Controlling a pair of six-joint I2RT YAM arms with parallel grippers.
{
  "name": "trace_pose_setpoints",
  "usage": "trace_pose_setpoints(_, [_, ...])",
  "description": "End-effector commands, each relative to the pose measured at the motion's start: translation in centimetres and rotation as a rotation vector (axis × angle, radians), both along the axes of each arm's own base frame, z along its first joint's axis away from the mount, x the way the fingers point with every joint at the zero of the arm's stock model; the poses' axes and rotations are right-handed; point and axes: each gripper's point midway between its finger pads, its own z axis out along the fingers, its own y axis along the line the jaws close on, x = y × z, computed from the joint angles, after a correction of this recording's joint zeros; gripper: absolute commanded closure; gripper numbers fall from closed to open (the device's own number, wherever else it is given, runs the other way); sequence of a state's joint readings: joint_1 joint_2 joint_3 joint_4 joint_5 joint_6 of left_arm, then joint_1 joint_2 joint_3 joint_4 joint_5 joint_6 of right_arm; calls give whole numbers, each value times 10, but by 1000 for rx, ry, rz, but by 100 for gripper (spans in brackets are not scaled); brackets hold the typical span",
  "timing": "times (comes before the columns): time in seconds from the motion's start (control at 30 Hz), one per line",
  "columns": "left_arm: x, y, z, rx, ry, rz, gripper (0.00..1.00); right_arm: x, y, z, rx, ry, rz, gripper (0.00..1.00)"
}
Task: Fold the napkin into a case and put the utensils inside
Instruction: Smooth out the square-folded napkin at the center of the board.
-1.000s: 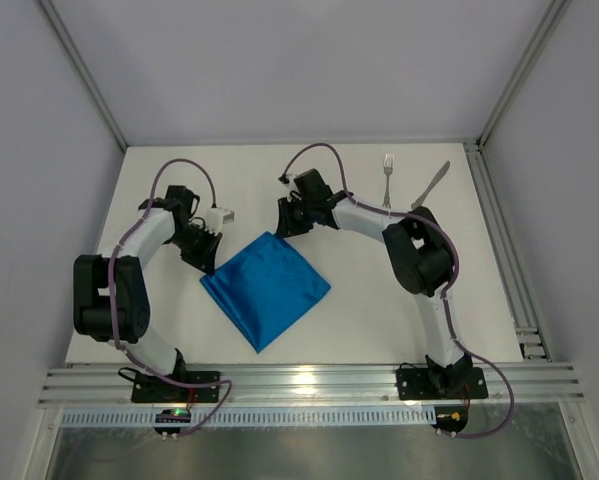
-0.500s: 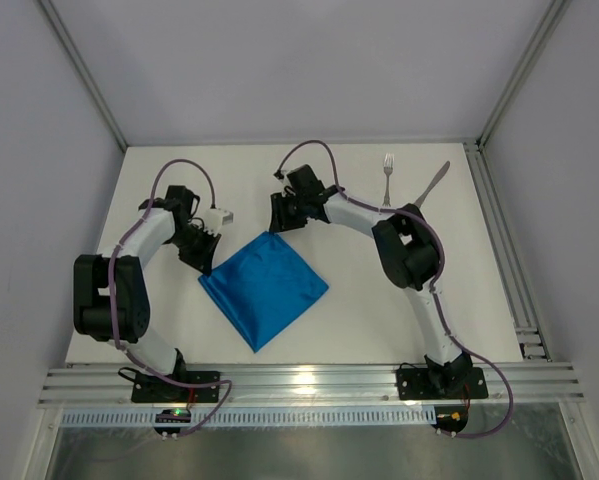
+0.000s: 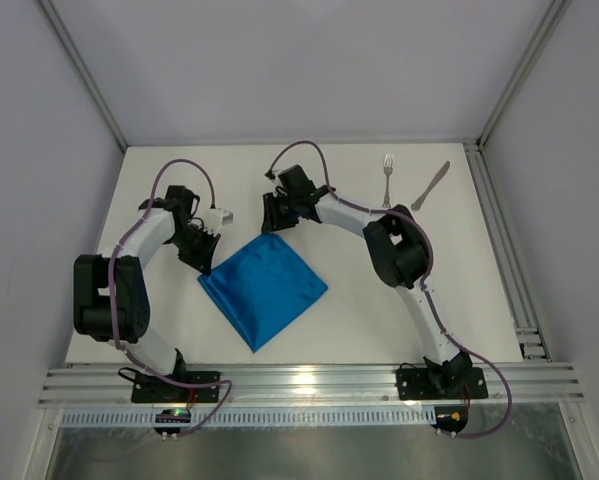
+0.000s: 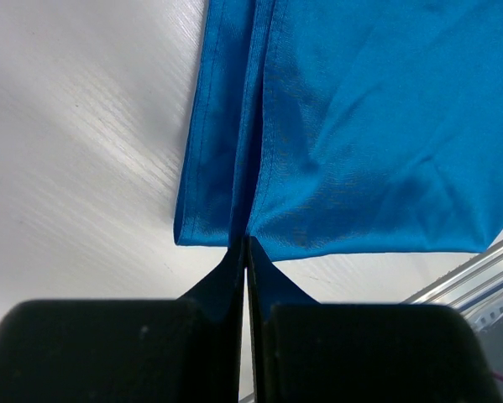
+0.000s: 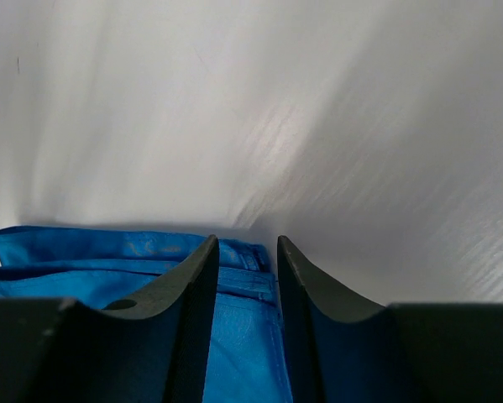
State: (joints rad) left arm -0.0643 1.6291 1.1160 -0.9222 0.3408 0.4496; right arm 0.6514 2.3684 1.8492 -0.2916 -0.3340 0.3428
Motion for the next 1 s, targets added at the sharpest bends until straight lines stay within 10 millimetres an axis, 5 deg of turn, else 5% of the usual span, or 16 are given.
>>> trace_pose_setpoints(0.0, [4, -1, 1, -1, -28, -10, 100, -18, 6, -18, -15, 45, 42, 62])
trace_pose_setpoints(0.3, [14, 10, 1, 39, -64, 40, 100, -11, 5, -19, -8, 14, 20, 96])
trace_pose_setpoints(0.97, [15, 34, 9, 23, -74, 51, 100, -5, -10, -15, -38, -24, 13, 96])
